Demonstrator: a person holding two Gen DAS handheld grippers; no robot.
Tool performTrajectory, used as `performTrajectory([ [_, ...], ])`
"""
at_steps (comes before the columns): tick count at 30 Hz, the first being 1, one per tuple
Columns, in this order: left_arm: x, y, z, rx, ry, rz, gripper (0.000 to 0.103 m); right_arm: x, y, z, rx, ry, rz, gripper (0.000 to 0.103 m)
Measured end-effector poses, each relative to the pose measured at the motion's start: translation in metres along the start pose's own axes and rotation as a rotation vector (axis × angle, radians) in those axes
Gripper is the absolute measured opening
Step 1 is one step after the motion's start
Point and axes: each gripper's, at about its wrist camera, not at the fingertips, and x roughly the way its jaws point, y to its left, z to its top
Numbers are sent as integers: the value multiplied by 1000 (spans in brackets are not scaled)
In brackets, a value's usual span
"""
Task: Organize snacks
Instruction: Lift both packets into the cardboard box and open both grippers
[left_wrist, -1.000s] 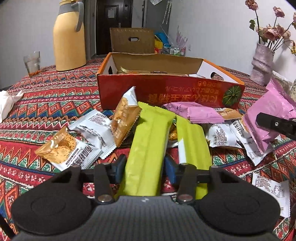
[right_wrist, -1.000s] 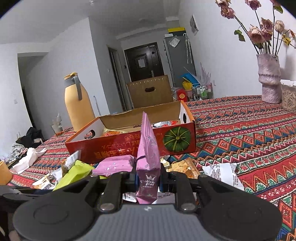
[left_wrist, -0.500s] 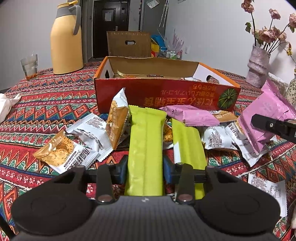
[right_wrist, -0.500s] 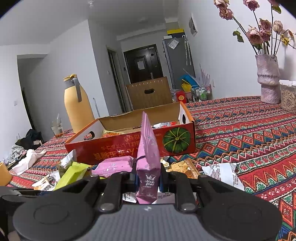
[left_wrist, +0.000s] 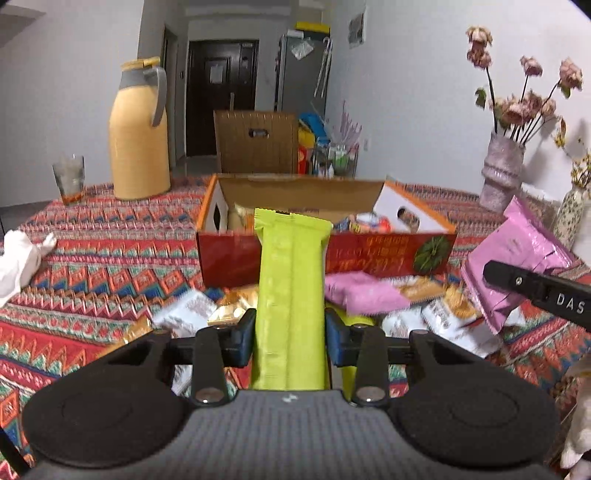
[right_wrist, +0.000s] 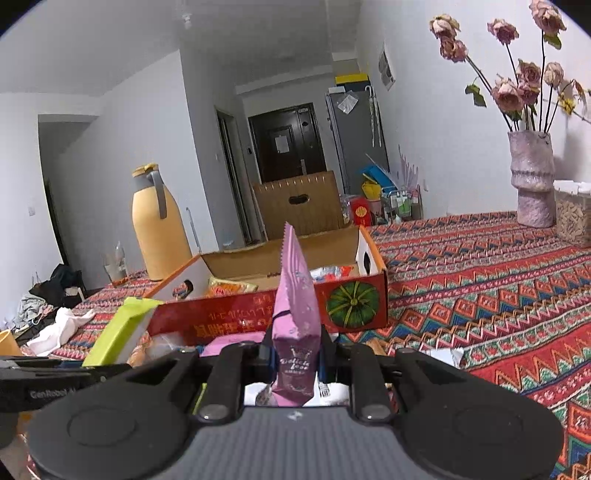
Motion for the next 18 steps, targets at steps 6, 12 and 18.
performTrajectory([
  [6, -13, -3, 21, -4, -73, 3, 38, -7, 8, 15, -12, -42, 1, 19],
  [12, -20, -4, 45, -13, -133, 9, 38, -8, 18, 32, -30, -78, 4, 19],
  [18, -14, -2, 67, -25, -165, 26, 38, 4, 24, 49, -44, -91, 4, 19],
])
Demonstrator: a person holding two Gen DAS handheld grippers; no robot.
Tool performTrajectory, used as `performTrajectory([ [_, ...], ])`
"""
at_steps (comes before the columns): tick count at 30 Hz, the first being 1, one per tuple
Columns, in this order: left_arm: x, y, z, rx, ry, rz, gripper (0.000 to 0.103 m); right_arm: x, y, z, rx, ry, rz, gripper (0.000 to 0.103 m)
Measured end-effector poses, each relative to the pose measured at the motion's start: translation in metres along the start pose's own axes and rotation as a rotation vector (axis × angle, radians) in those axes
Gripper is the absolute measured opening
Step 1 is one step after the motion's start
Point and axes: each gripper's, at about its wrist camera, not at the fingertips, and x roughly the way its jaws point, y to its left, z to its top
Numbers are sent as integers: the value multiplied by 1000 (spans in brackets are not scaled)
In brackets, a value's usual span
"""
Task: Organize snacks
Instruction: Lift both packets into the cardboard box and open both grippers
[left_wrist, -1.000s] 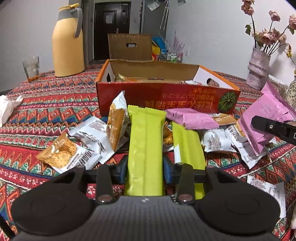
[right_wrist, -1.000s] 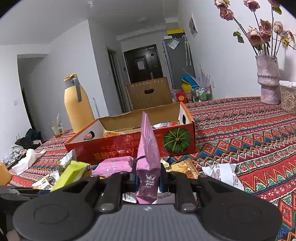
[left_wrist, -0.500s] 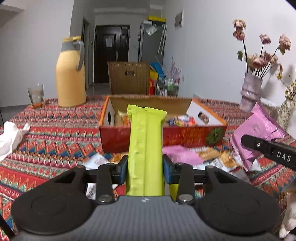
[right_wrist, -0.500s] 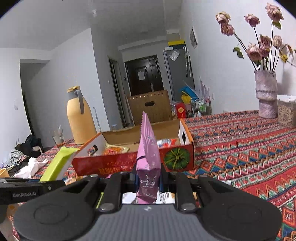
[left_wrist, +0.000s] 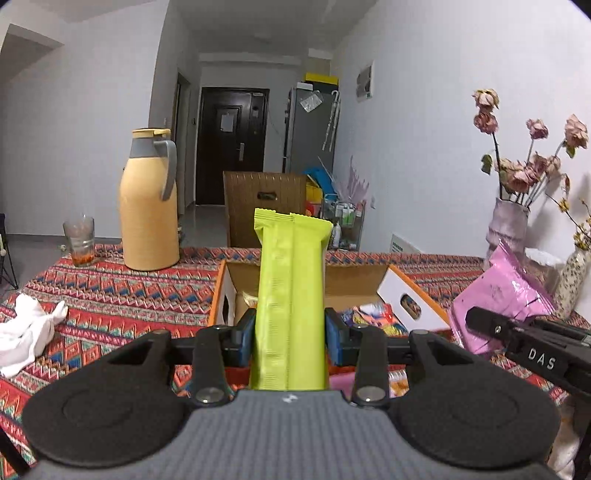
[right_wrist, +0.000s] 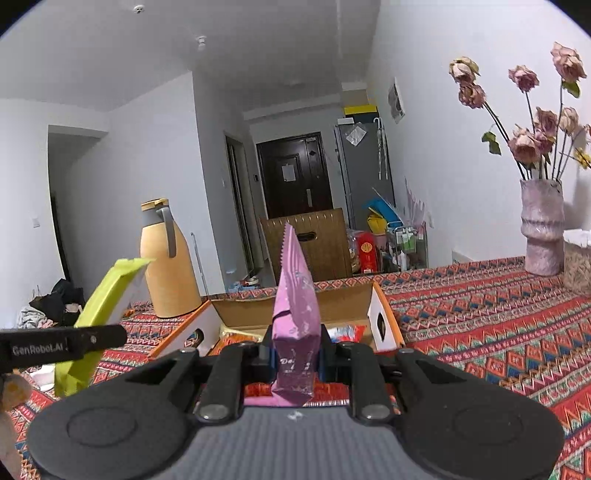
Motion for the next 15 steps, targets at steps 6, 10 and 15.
performTrajectory([
  [6, 18, 3, 19, -8, -12, 23, 38, 26, 2, 15, -10, 6, -6, 19],
  [10, 35, 6, 32, -16, -20, 42, 38, 45, 3, 28, -18, 3, -10, 19],
  [15, 59, 13, 45, -36, -20, 59, 38, 72, 4, 42, -32, 9, -13, 19],
])
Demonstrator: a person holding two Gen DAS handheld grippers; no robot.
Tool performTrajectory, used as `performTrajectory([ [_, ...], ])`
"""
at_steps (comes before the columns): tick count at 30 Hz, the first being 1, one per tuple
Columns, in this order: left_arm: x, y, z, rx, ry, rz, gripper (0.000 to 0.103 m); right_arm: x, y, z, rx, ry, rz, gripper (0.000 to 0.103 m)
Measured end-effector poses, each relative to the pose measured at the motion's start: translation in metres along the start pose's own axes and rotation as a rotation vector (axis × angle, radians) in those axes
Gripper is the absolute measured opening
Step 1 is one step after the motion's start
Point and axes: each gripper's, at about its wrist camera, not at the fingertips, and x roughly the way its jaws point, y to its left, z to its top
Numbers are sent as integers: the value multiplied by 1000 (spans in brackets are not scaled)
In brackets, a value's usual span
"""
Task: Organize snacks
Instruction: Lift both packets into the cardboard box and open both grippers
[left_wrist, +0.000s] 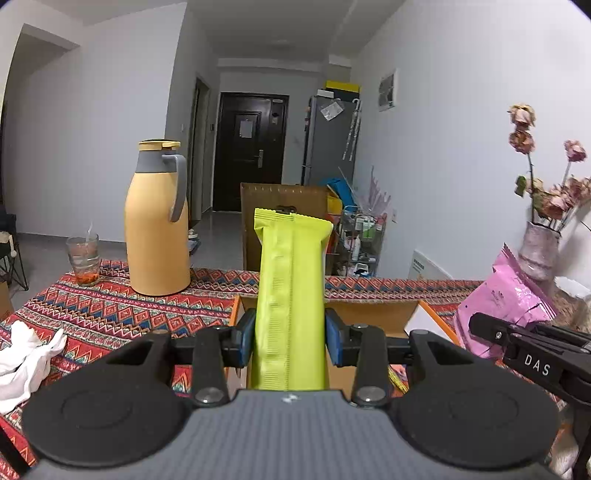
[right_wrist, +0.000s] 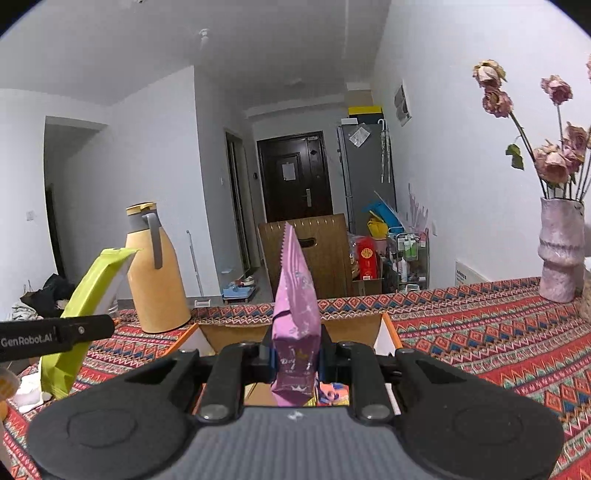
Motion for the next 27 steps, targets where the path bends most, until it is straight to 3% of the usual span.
performTrajectory([
  [9, 48, 12, 11, -43, 8, 29, 38, 52, 5, 14, -4, 15, -8, 19],
  [16, 85, 24, -6, -67, 46, 56, 38, 89, 0, 4, 23, 37, -18, 19],
  [27, 114, 19, -27, -32, 135, 31, 38, 128, -7, -23, 34, 167, -58, 19],
])
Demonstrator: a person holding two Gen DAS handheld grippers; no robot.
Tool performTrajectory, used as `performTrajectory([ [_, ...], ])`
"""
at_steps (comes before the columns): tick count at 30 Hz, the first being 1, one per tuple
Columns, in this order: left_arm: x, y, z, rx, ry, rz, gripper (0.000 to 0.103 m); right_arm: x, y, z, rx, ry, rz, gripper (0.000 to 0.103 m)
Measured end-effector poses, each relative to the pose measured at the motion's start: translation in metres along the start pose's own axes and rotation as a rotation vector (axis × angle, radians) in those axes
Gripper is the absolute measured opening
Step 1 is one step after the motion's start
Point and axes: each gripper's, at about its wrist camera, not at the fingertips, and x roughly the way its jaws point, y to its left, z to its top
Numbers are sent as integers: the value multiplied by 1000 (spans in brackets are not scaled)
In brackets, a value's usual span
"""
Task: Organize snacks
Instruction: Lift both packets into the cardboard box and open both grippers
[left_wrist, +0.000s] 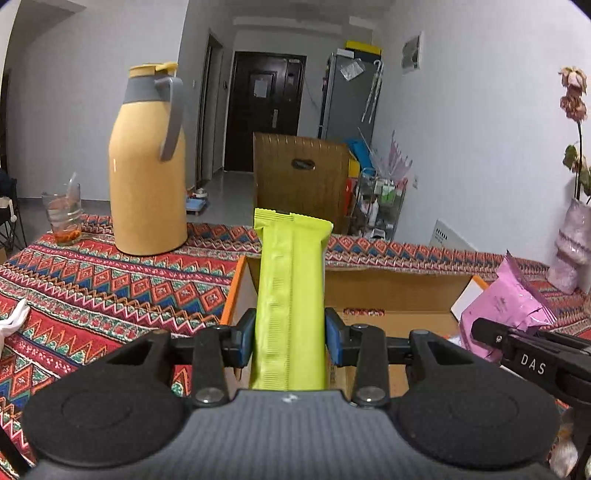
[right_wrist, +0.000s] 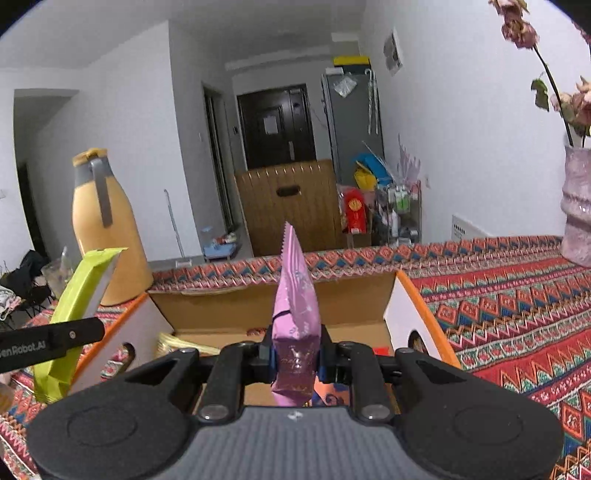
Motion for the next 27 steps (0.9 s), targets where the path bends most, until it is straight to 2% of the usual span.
performTrajectory([
  [5, 5, -1, -5, 11, 18, -17, 40, 5, 0, -5, -5, 28, -6, 19],
  [7, 4, -1, -6, 12, 13, -26, 46, 6, -1, -5, -7, 33, -5, 20],
  [8, 3, 0, -6, 7, 12, -31, 57, 6, -2, -5, -6, 39, -5, 22],
  [9, 2, 1, -6, -1, 8, -28, 76, 6, -3, -5, -4, 44, -8, 23],
  [10, 0, 1, -6, -5, -4, -18, 83, 6, -4, -6, -2, 44, -15, 26],
  [12, -7, 2, -6, -9, -32, -9, 100, 6, -6, -5, 4, 58, -10, 52],
  [13, -9, 3, -5, -17, -41, -10, 103, 6, -7, -6, 9, 60, -13, 77],
  [14, -12, 4, -5, -25, -52, -9, 103, 5, -8, -6, 12, 54, -21, 96],
  [15, -13, 5, -4, -29, -58, -6, 103, 2, -9, -7, 16, 43, -28, 101],
  [27, -24, 6, -1, -50, -79, -1, 103, -7, -13, -4, 47, 33, -28, 103],
])
